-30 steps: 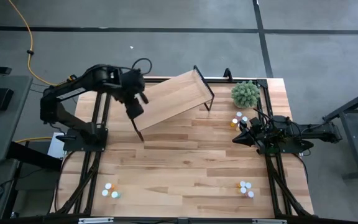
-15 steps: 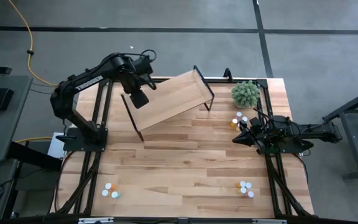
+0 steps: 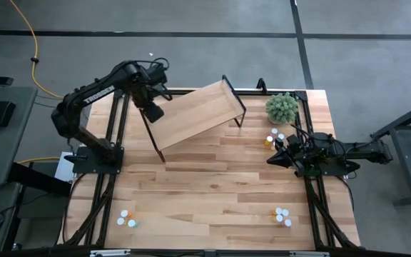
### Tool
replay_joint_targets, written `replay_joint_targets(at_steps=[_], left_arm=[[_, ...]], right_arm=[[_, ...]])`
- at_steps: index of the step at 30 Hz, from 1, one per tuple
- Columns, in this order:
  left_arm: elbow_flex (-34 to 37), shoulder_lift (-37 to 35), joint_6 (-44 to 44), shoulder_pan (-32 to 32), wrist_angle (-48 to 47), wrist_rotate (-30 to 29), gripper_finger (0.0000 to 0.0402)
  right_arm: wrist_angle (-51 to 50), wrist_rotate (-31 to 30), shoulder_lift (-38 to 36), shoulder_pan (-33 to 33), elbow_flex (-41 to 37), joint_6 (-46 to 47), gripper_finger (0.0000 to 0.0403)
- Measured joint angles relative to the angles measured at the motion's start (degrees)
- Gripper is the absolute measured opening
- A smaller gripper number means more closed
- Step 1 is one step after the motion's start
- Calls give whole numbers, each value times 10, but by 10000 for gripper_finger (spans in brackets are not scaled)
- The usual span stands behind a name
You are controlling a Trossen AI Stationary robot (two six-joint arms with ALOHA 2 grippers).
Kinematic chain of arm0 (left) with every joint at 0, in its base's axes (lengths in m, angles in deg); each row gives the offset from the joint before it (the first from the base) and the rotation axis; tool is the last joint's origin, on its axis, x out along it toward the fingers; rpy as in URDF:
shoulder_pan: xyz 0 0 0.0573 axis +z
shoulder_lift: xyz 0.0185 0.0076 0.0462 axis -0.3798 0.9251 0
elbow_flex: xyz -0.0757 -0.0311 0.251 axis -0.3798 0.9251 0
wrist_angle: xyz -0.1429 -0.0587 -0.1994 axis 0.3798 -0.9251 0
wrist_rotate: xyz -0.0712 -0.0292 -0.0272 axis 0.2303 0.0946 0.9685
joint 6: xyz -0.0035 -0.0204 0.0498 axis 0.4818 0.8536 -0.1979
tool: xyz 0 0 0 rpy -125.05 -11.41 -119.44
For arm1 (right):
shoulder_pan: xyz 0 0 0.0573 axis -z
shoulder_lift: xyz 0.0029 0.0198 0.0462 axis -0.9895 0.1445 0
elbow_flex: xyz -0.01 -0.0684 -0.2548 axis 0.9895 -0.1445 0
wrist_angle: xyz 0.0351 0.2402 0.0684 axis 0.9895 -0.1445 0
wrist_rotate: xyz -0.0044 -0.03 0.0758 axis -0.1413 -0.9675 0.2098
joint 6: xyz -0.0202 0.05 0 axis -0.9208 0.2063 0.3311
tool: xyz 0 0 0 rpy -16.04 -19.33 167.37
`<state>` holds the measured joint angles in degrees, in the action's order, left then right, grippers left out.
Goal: Pick and place medicine bottles onto shelf by color
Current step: Put the bottom left pink pill bottle on the shelf
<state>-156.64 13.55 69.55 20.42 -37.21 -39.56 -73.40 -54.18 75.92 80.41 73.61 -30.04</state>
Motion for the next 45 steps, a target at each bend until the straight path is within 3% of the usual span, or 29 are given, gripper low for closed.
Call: replay_joint_targets(at_steps=[7,17,37,45], left_arm=[[3,-21,-15,2,0,-12,113],[3,22,-27,-1,4,-8,113],[3,24,-50,-1,15,-10,114],[3,24,-59,-1,14,-15,148]], right_arm=[[0,0,0,0,0,0,0],[0,0,0,0,0,0,0],[0,0,0,0,0,0,0],[0,0,0,0,0,0,0]])
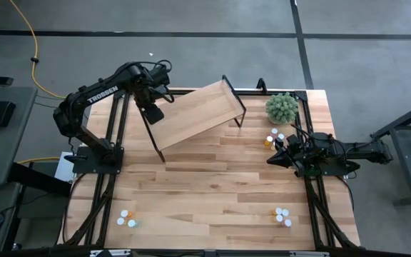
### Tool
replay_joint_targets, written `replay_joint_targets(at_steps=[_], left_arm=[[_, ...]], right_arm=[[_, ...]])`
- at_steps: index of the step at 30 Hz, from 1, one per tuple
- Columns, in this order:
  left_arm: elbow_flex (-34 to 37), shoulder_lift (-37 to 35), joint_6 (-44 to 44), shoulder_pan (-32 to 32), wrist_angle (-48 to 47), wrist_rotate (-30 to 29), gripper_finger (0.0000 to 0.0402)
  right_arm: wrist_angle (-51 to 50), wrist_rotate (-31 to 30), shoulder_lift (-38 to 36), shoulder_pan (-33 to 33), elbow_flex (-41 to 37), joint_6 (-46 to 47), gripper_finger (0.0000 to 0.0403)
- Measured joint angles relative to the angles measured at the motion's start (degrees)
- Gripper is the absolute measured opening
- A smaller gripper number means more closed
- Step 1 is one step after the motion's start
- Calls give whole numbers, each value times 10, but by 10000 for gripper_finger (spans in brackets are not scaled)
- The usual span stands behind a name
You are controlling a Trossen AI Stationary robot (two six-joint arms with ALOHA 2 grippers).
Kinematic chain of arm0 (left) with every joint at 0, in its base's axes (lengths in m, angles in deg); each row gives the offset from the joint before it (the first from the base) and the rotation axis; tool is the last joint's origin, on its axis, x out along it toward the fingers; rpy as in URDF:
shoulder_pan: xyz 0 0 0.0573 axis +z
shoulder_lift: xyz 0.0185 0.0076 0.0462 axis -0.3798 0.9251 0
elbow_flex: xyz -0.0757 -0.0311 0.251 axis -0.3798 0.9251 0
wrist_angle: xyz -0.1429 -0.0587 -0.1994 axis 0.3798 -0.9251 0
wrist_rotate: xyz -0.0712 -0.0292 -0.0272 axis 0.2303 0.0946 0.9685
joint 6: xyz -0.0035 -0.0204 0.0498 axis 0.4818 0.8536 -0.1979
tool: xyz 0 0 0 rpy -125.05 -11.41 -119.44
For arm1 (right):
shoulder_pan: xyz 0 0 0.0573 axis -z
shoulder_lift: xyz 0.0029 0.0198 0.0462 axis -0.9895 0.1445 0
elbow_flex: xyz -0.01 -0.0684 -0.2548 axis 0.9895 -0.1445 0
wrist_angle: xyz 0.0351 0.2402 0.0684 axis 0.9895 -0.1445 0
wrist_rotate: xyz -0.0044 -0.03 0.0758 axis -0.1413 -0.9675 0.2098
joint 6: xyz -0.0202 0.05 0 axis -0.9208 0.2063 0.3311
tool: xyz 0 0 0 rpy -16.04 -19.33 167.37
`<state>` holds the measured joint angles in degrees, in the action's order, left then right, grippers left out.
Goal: Pick and place medicine bottles onto shelf by color
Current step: Put the bottom left pink pill bottle on the shelf, then put the top pink pill bottle on the shelf aligned with the other pink pill bottle
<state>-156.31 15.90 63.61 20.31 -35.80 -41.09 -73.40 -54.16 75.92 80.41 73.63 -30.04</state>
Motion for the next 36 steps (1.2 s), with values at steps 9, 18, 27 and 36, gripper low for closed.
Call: replay_joint_targets(at_steps=[9,18,27,36], left_arm=[[0,0,0,0,1,10,179],[-37,0,-19,0,2,18,224],[-111,-24,26,-8,92,81,232],[97,-254,143,-133,514,108,209]], right_arm=[[0,0,0,0,0,0,0],[0,0,0,0,0,0,0],[0,0,0,0,0,0,0],[0,0,0,0,0,0,0]])
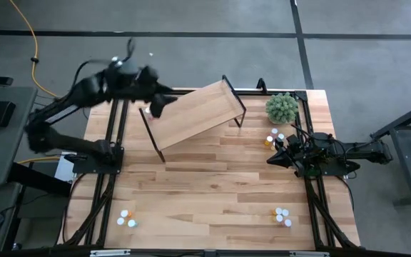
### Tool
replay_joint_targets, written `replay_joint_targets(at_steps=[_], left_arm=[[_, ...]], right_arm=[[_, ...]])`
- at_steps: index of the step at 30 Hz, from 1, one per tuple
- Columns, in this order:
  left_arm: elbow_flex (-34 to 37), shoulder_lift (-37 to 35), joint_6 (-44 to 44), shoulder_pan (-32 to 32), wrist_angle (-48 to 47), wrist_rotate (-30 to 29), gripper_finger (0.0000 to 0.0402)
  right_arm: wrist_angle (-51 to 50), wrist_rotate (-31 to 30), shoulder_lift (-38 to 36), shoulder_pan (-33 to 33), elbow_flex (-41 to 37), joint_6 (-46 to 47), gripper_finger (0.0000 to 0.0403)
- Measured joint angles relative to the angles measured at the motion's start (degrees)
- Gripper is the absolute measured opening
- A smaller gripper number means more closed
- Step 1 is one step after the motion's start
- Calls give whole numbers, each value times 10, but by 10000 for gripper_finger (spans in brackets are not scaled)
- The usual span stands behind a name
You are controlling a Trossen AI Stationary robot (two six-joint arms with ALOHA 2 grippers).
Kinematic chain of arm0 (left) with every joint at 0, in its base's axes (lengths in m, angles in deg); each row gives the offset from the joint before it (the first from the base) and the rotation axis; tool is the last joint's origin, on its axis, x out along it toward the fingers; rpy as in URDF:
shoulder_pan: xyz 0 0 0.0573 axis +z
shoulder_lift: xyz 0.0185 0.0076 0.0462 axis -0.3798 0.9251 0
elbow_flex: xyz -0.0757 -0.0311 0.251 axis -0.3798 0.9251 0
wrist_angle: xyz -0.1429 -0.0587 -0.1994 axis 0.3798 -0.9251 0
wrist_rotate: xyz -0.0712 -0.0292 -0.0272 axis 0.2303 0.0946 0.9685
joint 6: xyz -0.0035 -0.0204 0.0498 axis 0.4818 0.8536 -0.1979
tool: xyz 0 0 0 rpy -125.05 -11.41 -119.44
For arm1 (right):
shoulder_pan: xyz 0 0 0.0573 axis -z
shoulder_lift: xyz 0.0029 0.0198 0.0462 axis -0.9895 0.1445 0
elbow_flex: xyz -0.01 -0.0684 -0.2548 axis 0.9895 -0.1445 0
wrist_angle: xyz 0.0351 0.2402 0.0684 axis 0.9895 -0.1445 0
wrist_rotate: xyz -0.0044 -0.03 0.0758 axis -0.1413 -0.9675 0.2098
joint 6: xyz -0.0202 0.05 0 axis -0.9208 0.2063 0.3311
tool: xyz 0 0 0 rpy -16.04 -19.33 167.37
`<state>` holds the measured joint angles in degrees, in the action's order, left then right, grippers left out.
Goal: Pick and place medicine bottles onto shelf by color
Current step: Put the top pink pill bottle on the shelf aligned with the other pink pill bottle
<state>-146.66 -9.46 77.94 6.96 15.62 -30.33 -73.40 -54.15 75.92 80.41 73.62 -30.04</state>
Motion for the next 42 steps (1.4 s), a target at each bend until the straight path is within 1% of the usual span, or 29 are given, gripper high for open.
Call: replay_joint_targets(at_steps=[2,5,7,10,13,15,17,19,21,23,25,29,32,35,39,42], left_arm=[[69,-54,20,-46,100,-18,205],[161,-115,27,-115,233,-72,199],[217,-146,27,-155,301,-114,196],[281,-181,28,-199,385,-160,191],[318,-196,41,-230,418,-186,189],[327,-198,50,-243,417,-188,189],[327,-198,52,-250,417,-186,188],[327,-199,52,-255,418,-174,188],[327,-198,46,-257,416,-158,188],[327,-198,24,-256,414,-140,188],[327,-198,7,-256,414,-129,188],[327,-198,3,-256,414,-128,188],[327,-198,3,-256,414,-128,188],[327,-198,3,-256,414,-128,188],[327,-198,3,-256,414,-128,188],[327,-198,8,-256,414,-128,188]], right_arm=[[0,0,0,0,0,0,0],[0,0,0,0,0,0,0],[0,0,0,0,0,0,0],[0,0,0,0,0,0,0],[3,-6,0,0,0,0,0],[12,-35,0,0,-1,3,0],[53,-70,0,0,-1,51,0],[109,-123,0,0,-1,116,0],[159,-197,0,0,-1,183,0],[206,-255,0,0,-1,220,0],[238,-289,0,0,-1,200,0],[279,-319,8,0,5,143,0],[256,-325,44,0,44,91,0],[196,-323,108,0,110,32,0],[36,-331,196,2,212,-45,0],[-84,-336,246,6,291,-50,0]])
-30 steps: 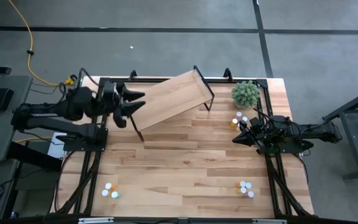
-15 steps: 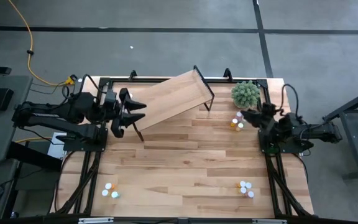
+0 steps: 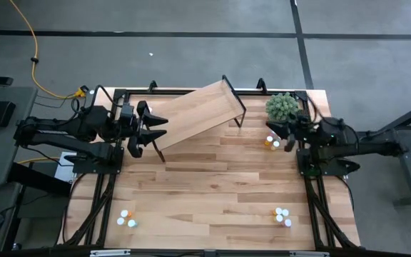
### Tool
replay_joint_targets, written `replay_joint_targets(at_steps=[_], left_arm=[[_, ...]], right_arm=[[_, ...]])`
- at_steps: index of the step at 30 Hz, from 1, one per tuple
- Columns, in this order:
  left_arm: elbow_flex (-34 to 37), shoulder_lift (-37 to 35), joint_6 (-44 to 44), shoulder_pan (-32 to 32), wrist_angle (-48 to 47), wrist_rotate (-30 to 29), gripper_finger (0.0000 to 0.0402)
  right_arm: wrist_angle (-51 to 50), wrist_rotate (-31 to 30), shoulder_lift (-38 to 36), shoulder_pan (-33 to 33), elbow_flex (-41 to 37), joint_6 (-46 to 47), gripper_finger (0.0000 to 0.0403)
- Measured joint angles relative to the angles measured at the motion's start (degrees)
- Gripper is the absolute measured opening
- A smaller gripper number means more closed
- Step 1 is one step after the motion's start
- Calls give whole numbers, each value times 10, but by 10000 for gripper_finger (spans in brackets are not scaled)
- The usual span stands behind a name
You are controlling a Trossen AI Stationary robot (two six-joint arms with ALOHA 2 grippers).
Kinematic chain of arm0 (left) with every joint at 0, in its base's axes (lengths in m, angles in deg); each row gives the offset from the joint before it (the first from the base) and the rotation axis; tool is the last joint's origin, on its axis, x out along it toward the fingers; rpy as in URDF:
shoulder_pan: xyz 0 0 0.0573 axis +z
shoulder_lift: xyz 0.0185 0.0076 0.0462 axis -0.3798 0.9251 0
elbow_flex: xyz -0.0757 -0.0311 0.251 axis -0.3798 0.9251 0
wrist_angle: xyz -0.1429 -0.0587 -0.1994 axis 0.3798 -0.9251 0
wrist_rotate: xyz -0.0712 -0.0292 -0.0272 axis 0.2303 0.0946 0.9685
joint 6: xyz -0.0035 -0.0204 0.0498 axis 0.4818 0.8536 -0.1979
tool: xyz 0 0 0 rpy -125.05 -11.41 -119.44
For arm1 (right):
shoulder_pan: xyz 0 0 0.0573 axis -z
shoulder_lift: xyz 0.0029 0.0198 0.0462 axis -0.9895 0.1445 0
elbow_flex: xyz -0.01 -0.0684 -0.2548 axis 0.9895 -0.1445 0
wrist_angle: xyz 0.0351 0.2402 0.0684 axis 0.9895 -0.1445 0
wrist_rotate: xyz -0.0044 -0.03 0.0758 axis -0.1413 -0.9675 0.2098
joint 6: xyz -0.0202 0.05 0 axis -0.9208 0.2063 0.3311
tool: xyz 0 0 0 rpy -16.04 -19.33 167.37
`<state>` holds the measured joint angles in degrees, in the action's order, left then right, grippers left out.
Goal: Pick and place medicine bottles onto shelf by color
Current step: Put the top pink pill bottle on the shelf aligned with the other pink pill bottle
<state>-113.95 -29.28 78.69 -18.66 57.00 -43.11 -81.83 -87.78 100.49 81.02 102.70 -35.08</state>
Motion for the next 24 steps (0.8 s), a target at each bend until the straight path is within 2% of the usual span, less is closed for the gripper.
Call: replay_joint_targets(at_steps=[4,7,9,12,13,17,24], left_arm=[[0,1,0,0,0,-4,187],[0,6,-1,0,-25,-12,161],[1,7,-5,0,-40,-14,120],[10,5,-35,0,-42,-23,33],[15,5,-41,0,-41,-22,17],[62,-15,-47,-1,-4,-19,7],[230,-89,20,-1,175,-1,1]], right_arm=[[-156,-15,49,3,105,4,0],[-243,-44,77,9,169,8,0],[-276,-56,90,11,199,18,0],[-290,-58,102,11,226,20,0],[-290,-58,104,11,229,19,0],[-289,-58,107,11,229,33,0],[-328,-10,134,25,225,151,1]])
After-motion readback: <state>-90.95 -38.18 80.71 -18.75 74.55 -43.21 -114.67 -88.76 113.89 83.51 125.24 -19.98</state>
